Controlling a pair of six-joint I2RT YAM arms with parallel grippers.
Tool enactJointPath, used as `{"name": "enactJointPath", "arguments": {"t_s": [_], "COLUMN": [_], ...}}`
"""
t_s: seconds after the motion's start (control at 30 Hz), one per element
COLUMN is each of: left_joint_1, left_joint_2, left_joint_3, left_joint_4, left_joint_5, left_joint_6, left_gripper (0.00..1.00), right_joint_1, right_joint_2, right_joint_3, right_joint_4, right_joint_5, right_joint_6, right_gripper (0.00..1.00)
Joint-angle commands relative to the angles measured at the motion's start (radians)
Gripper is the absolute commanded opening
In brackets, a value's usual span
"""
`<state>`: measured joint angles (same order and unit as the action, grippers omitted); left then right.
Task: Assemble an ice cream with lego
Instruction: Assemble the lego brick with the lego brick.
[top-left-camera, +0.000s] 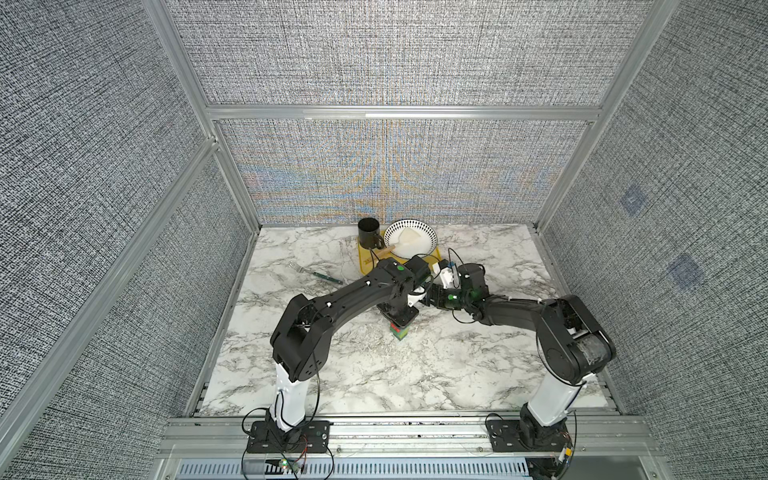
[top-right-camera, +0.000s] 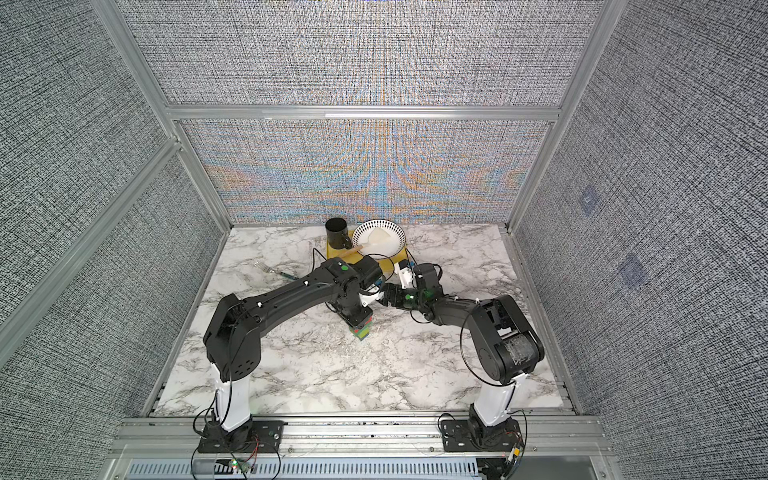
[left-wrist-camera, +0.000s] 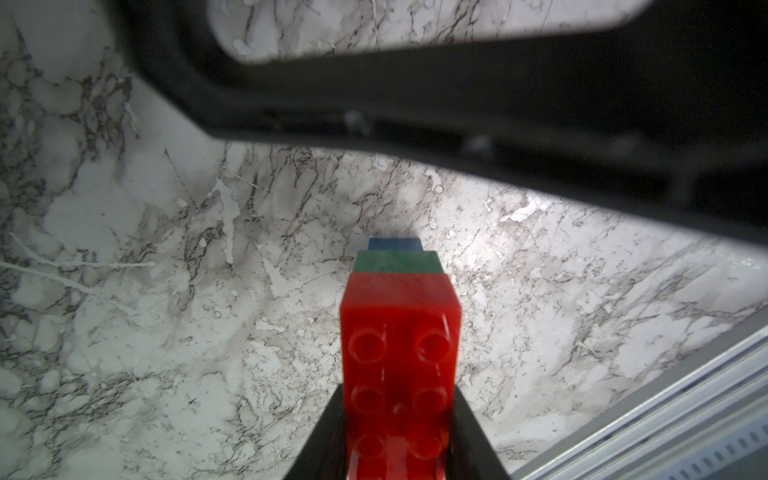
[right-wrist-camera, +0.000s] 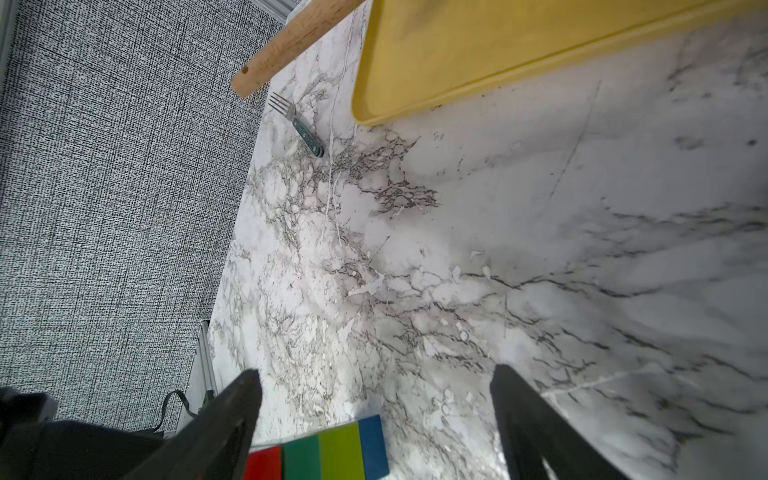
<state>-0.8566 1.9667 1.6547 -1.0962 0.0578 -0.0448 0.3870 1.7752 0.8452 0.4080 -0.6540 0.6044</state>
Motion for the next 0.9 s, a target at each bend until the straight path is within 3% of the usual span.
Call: {"name": "enactJointPath", "arguments": {"t_s": [0.0, 0.37, 0.73, 0.87], "left_joint_1": [-0.007, -0.02, -0.036, -0.035], "left_joint_2": [0.041, 0.054, 0.052, 0.044], "left_joint_3": [-0.017, -0.053, -0.083, -0.074], "left_joint_4": [0.012, 0.028, 0.056, 0.045], "left_joint_5": [-0.014, -0.09, -0.146, -0.145], "left_joint_6": [0.043, -0.003, -0.007, -0.003], "left_gripper": [0.02, 0.02, 0.02, 0.02], "right_joint_1": [0.004, 0.0, 0.018, 0.018], "right_joint_2": [0.002, -0.006, -0.079, -0.097], "right_joint_3": [0.015, 0.011, -0.167, -0.181], "right_joint_4": [0.011, -0.096, 0.145, 0.211], "right_joint_5": [-0.019, -0.12, -0.294, -0.306], "right_joint_6": [-0.001, 0.047, 0.112, 0.138], "right_gripper": [0.87, 0.83, 0.8, 0.8]}}
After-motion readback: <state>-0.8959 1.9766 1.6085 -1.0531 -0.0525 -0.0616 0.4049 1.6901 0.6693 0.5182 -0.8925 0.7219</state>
